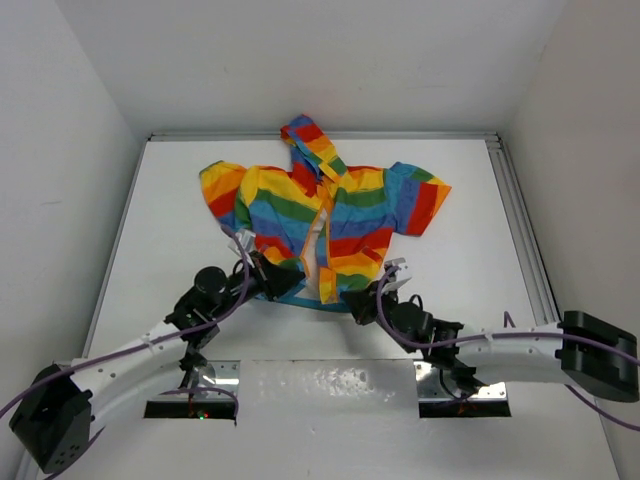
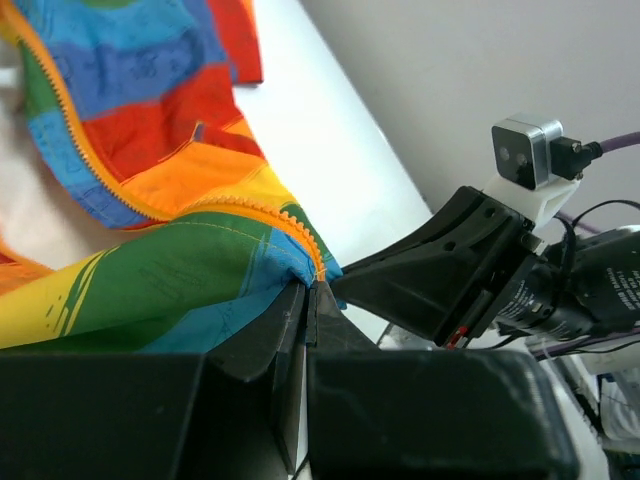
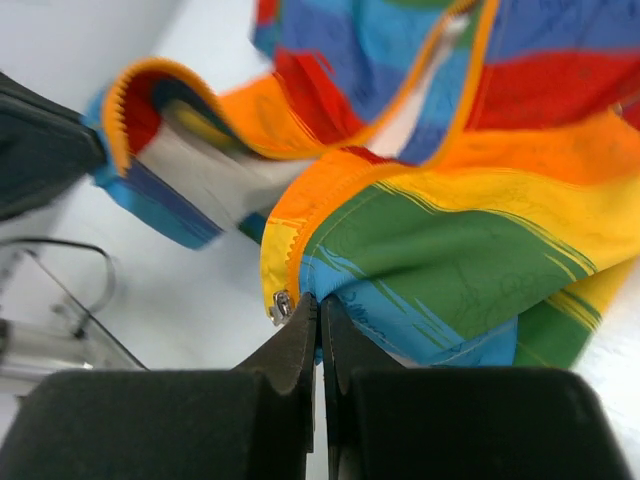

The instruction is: Zip up the jacket

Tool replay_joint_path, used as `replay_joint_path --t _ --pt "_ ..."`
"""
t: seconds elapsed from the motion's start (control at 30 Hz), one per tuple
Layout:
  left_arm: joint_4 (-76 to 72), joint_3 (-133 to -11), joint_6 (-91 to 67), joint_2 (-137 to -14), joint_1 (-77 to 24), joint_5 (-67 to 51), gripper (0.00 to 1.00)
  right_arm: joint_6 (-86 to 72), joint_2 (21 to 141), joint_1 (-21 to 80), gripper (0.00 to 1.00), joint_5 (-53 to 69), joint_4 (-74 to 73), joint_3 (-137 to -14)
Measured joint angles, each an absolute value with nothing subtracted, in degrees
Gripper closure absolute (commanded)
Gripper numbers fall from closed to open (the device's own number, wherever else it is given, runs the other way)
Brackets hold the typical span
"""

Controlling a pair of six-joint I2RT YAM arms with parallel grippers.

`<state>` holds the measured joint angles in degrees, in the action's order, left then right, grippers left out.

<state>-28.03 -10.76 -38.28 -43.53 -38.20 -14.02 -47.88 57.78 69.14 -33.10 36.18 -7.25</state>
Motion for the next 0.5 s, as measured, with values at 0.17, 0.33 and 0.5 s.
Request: replay_joint_path --t 0.17,0.33,0.5 --pt "-30.20 -11.53 -39.90 -45.74 -38.20 -15.90 1.00 -46.24 56.29 69.14 1.00 -34.57 47.62 -4.27" --pt "-31.70 -11.53 -41.30 -48.69 -38.22 -17.63 1.00 -45.60 56.75 69.14 1.00 -35.68 55.61 -2.61" --pt "-33.47 -11.57 -42.17 -50.11 -38.22 -19.16 1.00 -45.08 59.64 69.14 1.00 -35.81 60.73 -2.59"
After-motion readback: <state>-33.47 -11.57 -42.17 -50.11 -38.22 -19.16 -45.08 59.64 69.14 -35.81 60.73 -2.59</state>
